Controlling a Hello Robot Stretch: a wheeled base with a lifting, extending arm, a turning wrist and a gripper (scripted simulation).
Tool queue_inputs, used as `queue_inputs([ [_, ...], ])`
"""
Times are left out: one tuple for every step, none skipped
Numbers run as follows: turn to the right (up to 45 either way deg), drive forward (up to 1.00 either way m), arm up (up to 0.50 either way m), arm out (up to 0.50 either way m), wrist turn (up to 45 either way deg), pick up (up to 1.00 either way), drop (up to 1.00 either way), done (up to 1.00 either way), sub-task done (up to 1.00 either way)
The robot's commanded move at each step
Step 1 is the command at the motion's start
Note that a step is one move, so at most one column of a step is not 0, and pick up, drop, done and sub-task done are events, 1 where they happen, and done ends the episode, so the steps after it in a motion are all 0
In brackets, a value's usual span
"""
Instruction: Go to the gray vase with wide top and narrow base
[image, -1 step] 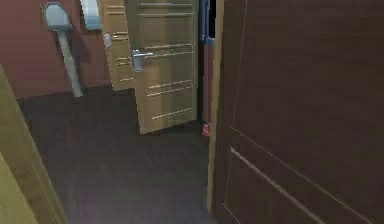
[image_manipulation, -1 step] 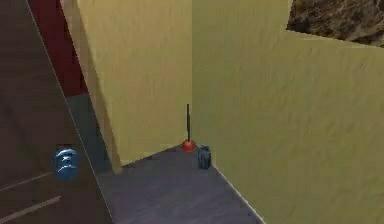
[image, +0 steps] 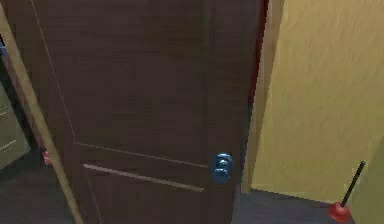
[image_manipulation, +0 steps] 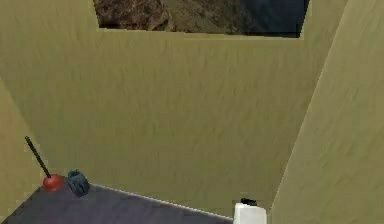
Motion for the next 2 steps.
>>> queue_inputs([
  [12.0,0.00,0.00,0.00,0.0,0.00,0.00,0.00,0.00],
  [0.0,0.15,0.00,0.00,0.0,0.00,0.00,0.00,0.00],
])
